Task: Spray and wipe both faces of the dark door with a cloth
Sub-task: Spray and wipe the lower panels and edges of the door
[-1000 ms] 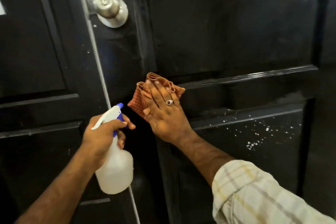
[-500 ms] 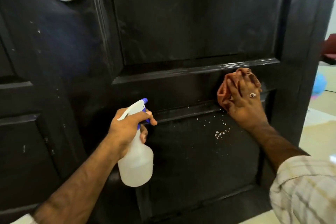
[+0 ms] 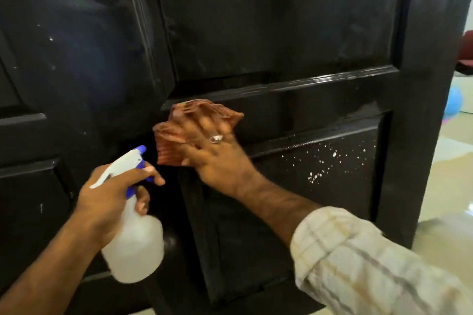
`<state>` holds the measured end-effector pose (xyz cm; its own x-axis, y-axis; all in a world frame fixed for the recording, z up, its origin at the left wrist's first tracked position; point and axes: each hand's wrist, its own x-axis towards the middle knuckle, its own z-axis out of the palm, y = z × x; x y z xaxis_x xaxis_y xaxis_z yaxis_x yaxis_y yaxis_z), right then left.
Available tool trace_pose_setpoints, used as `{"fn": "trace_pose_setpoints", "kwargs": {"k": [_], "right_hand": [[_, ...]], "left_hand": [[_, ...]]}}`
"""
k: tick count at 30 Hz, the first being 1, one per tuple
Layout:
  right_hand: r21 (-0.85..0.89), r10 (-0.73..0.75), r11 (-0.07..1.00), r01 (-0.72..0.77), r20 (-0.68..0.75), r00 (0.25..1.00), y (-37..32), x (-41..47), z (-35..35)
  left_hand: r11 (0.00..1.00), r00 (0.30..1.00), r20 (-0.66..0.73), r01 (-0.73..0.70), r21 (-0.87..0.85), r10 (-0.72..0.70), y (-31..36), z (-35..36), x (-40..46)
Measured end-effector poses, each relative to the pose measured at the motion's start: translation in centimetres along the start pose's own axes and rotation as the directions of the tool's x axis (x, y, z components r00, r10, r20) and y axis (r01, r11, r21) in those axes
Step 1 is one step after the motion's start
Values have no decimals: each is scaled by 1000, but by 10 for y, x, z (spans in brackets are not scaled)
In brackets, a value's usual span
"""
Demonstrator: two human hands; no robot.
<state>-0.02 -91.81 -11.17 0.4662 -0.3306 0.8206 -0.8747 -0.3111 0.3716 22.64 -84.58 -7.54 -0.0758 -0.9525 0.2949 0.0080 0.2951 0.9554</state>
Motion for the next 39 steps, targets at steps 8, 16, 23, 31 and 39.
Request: {"fn": "trace_pose_setpoints", "kwargs": {"k": [8, 16, 23, 31, 39], "right_hand": [[-40, -191, 980, 195, 99, 977, 24, 4, -5], [-143, 87, 988, -61, 184, 979, 164, -104, -54], [78, 800, 597, -799, -131, 585, 228, -176, -80], [300, 794, 607, -736, -274, 543, 48, -101, -5], [415, 490, 826, -383, -189, 851, -22, -59, 14]], "left_hand": [[997, 999, -24, 50, 50, -48, -5, 16, 10], [999, 986, 158, 52, 3, -52, -17, 114, 43], [997, 978, 194, 78, -2, -76, -31, 119, 49], [998, 996, 58, 65, -14, -64, -45, 38, 28], [982, 982, 18, 187, 29, -188, -62, -22, -11]]}}
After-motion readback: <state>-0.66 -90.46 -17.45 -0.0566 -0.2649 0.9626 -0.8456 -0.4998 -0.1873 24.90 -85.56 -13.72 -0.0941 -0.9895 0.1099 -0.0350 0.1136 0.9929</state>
